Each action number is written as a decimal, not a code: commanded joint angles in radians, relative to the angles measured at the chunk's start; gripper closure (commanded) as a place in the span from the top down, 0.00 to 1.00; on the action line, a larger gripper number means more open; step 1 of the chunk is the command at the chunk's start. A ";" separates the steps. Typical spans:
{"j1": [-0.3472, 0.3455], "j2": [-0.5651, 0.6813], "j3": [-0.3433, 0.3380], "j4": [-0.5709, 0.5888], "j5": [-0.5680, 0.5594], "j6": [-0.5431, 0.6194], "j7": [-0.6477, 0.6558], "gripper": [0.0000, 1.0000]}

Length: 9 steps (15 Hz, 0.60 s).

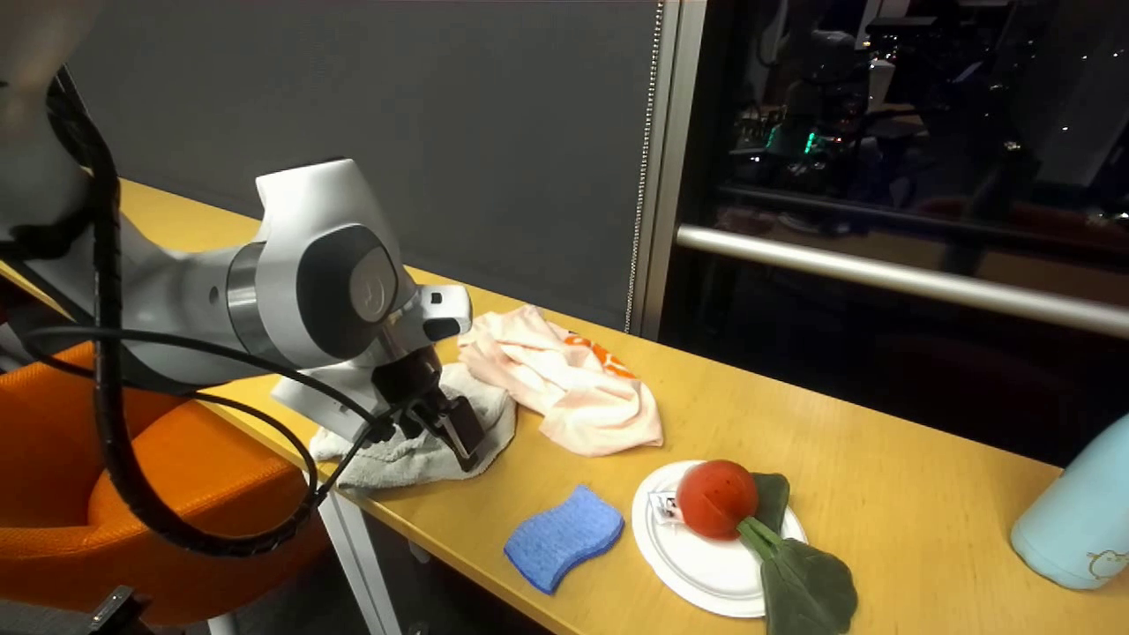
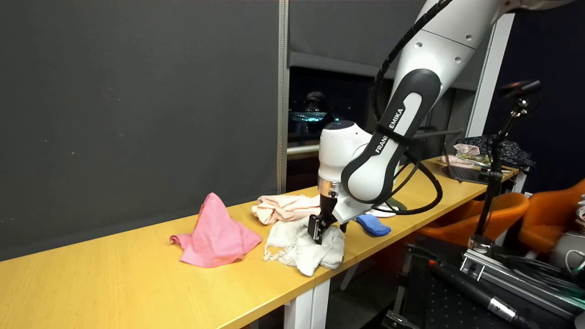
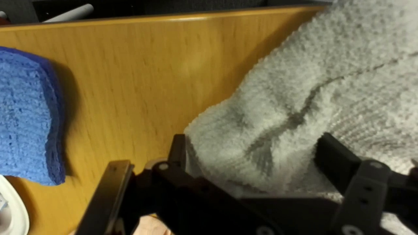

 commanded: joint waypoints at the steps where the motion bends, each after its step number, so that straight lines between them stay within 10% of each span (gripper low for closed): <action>1: 0.015 0.042 0.014 0.072 0.060 -0.008 -0.015 1.00; 9: 0.002 0.113 0.124 0.216 0.197 0.009 -0.035 1.00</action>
